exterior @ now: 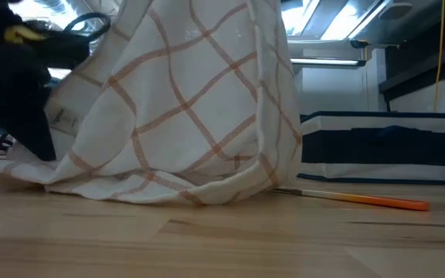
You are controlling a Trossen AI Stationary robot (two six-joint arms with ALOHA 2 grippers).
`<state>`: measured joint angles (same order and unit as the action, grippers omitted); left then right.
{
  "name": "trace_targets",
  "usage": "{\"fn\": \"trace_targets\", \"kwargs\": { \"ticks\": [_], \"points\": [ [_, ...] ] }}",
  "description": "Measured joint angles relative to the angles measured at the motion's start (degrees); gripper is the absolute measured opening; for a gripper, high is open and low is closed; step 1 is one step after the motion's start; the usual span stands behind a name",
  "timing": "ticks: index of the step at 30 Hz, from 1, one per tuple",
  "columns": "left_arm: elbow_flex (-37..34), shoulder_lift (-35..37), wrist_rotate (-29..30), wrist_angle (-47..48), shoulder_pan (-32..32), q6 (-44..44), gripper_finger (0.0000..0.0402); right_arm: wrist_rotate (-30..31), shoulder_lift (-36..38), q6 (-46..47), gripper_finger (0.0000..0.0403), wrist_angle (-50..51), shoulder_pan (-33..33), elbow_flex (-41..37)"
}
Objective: Fold towel
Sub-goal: Fold the white patterned towel
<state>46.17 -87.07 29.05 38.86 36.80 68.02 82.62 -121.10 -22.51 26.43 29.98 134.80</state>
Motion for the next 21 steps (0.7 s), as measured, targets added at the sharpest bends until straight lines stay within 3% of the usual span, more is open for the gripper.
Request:
{"fn": "trace_targets", "kwargs": {
  "ticks": [6, 9, 14, 21],
  "points": [
    [4.8, 6.6, -0.9, 5.4, 0.0, -2.4, 0.0001, 0.6, 0.0, -7.2, 0.0001, -7.0, -0.3, 0.1],
    [9.0, 11.3, 1.8, 10.3, 0.2, -2.6, 0.0001, 3.4, 0.2, -12.8, 0.0001, -11.6, -0.7, 0.2],
    [16.5, 19.5, 11.6, 14.7, 1.3, -8.1, 0.0001, 7.4, 2.0, -21.8, 0.0001, -16.5, -1.6, 0.2],
    [24.5, 27.7, 25.7, 14.5, 0.9, -19.1, 0.0000, 6.7, 7.9, -22.8, 0.0001, -15.9, -2.8, 0.2]
  ]
}}
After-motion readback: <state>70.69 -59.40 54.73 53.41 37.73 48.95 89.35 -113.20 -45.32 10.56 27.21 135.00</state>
